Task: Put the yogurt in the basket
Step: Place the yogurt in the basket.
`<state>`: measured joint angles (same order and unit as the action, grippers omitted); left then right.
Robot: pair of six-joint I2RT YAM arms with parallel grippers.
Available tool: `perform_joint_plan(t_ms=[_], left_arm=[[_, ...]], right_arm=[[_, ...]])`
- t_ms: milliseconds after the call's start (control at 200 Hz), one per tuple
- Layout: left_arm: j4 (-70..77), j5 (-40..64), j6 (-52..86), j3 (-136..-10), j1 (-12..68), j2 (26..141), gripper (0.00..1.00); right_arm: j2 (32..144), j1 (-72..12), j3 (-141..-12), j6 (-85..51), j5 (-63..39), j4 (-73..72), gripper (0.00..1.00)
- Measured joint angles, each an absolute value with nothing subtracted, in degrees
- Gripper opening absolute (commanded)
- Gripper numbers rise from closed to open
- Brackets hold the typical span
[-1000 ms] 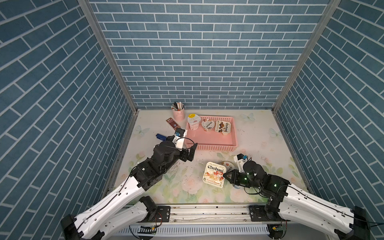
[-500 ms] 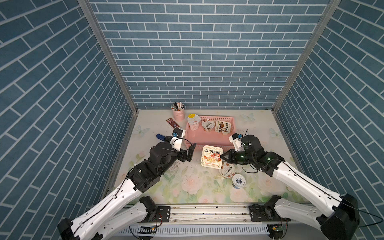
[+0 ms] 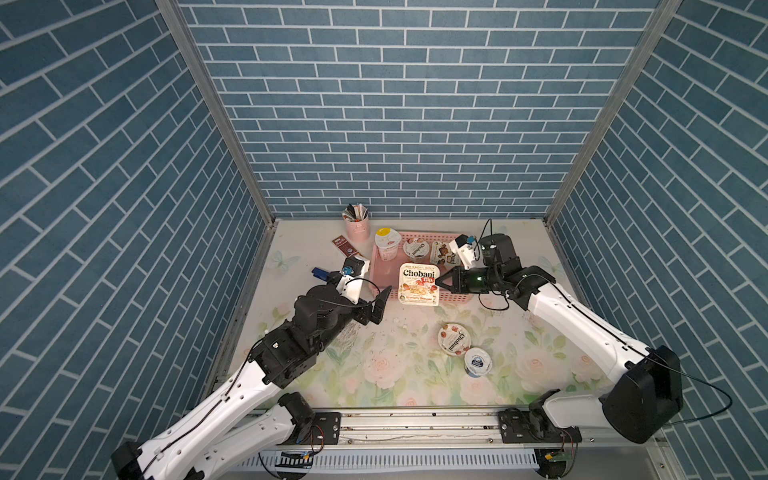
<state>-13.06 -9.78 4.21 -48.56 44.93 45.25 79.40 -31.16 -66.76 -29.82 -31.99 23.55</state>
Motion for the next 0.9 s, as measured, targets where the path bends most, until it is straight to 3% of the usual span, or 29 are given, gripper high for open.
perform_joint_plan(t_ms=[900], left_arm=[[-13.06,-8.75,3.14,-48.56,44.93,44.23,1.00]], right_arm=[[106.10,-28.21,-85.95,-22.00,-40.34,23.07,0.00]])
